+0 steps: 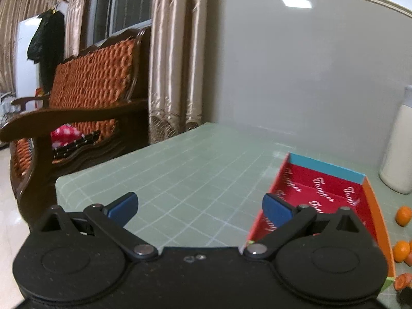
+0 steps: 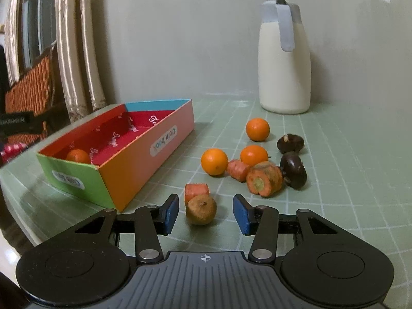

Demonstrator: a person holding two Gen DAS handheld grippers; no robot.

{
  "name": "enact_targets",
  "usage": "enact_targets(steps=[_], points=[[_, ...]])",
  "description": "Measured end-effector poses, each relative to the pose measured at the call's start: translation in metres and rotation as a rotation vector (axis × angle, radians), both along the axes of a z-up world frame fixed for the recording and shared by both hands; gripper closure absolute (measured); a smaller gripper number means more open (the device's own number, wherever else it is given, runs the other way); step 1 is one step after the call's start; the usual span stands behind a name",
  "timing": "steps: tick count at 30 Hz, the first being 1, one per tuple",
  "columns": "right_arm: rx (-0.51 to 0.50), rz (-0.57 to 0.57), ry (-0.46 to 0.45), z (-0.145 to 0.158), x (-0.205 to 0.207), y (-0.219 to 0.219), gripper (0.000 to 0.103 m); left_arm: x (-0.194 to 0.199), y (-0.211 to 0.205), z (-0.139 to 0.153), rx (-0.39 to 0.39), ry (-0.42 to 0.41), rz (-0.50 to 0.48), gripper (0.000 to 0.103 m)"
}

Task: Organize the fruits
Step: 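Grasp the small round brown fruit with the right tool, then carry the brown fruit with the right tool into the box and release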

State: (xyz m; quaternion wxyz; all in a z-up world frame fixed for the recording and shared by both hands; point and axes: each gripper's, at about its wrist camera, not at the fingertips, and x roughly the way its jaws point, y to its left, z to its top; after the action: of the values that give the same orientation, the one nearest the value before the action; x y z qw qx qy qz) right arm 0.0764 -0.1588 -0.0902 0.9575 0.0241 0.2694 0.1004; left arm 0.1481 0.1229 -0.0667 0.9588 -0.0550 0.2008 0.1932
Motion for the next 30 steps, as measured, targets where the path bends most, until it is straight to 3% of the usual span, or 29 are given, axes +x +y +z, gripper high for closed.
enact_targets(steps=[1,2,8,15,19,24,30], points=[[0.001,0.012,0.013,-0.002,0.001,0.001,0.076,0.001,0.003,-0.001,-0.011,0.008,0.005,0.006],[0.005,0.014,0.014,-0.003,0.001,0.001,0.076,0.003,0.006,-0.002,-0.020,0.016,0.009,0.006],[0.002,0.022,-0.059,0.002,-0.009,0.004,0.076,0.005,0.020,-0.006,-0.053,0.054,0.070,0.006],[0.139,0.041,-0.201,0.026,-0.014,0.002,0.076,0.008,0.033,-0.015,-0.131,0.118,0.129,0.006],[0.177,0.094,-0.217,0.034,-0.005,0.018,0.076,0.009,0.041,-0.018,-0.151,0.125,0.166,0.006],[0.146,0.183,-0.243,0.038,0.010,0.048,0.076,0.009,0.046,-0.020,-0.151,0.131,0.189,0.006],[0.127,0.241,-0.197,0.027,0.032,0.077,0.076,0.009,0.053,-0.023,-0.157,0.144,0.207,0.006]])
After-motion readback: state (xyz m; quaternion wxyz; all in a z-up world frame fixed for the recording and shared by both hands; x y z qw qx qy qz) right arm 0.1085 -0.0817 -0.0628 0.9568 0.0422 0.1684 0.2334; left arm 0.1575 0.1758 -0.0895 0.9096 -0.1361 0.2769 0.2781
